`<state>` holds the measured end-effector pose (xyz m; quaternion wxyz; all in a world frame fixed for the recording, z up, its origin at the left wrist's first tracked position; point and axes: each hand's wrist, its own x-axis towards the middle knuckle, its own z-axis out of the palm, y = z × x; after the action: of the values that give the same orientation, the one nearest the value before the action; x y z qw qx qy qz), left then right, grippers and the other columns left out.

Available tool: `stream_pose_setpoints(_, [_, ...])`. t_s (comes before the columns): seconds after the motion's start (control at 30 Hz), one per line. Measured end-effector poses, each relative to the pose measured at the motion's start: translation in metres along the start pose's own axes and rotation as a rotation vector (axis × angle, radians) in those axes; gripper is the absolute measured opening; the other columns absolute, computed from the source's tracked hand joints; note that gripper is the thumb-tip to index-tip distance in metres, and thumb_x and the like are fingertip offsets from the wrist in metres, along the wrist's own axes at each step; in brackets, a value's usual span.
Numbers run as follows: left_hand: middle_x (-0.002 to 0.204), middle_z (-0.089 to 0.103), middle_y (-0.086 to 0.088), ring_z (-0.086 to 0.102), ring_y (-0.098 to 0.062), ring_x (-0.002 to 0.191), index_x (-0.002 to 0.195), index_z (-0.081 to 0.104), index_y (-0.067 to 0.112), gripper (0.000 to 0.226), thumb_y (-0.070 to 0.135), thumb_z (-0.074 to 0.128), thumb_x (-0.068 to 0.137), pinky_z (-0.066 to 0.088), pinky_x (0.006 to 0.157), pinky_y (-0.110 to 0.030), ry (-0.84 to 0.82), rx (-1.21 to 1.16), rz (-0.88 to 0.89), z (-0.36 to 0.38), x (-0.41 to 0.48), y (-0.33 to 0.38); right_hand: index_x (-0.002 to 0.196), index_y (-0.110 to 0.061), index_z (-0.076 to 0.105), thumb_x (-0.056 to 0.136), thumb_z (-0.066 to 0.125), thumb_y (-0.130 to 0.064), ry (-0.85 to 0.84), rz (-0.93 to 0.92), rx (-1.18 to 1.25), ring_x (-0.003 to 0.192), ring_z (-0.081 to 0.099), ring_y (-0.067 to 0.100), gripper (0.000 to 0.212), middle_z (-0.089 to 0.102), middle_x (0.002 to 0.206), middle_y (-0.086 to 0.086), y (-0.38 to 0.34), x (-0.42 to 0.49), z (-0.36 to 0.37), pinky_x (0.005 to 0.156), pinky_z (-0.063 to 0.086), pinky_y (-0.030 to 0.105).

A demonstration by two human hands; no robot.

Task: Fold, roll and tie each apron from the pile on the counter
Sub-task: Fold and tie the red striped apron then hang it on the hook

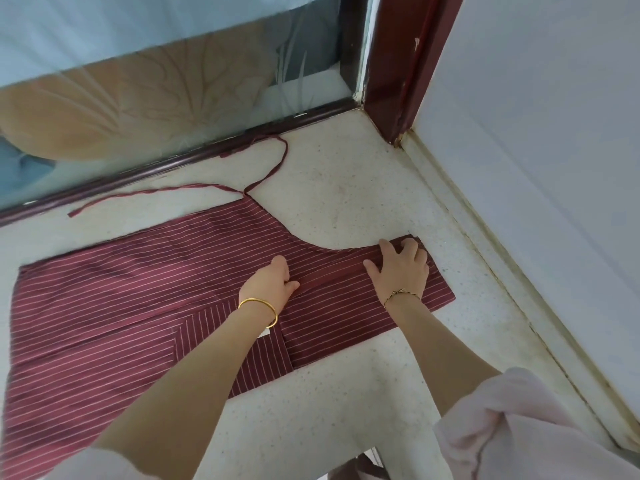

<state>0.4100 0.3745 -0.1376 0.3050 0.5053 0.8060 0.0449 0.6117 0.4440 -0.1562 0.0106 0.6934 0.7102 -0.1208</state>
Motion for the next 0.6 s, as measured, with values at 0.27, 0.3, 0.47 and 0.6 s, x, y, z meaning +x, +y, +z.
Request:
stream_pose_setpoints(0.27, [0.078,0.060,0.001,0.058,-0.016,0.066,0.103,0.048,0.016,0.013,0.026,0.047,0.095,0.049,0.060,-0.032,0.256,0.062,-0.056,-0.048,0.014,-0.054,0.123,-0.014,0.049,0.091,0.054,-0.029,0.134,-0.045,0.008,0.102,0.047,0.027,0.036,0.046,0.118,0.012,-0.058,-0.002,-0.016,0.085,0.042,0.035])
stream_pose_setpoints(0.3, [0.086,0.061,-0.001,0.059,-0.018,0.072,0.109,0.050,0.015,0.016,0.022,0.047,0.095,0.050,0.064,-0.034,0.309,0.053,-0.075,-0.057,0.018,-0.066,0.123,-0.013,0.049,0.091,0.053,-0.023,0.141,-0.117,0.050,0.099,0.048,0.025,0.034,0.048,0.116,0.011,-0.076,-0.001,-0.017,0.082,0.043,0.034])
stream_pose_setpoints(0.47, [0.132,0.046,-0.013,0.044,-0.031,0.121,0.130,0.049,0.011,0.038,0.005,0.048,0.093,0.046,0.095,-0.046,0.355,0.130,-0.140,-0.103,0.046,-0.126,0.129,-0.013,0.044,0.093,0.047,-0.010,0.043,-0.534,0.041,0.109,0.047,0.024,0.036,0.048,0.125,0.007,-0.187,0.012,-0.012,0.087,0.046,0.032])
stream_pose_setpoints(0.6, [0.135,0.043,-0.013,0.042,-0.031,0.123,0.135,0.044,0.009,0.047,0.001,0.052,0.089,0.044,0.099,-0.043,0.277,0.275,-0.078,-0.121,0.067,-0.162,0.135,-0.012,0.039,0.090,0.046,-0.004,-0.067,-0.715,-0.137,0.125,0.041,0.026,0.047,0.047,0.133,0.008,-0.249,0.030,-0.002,0.097,0.040,0.037])
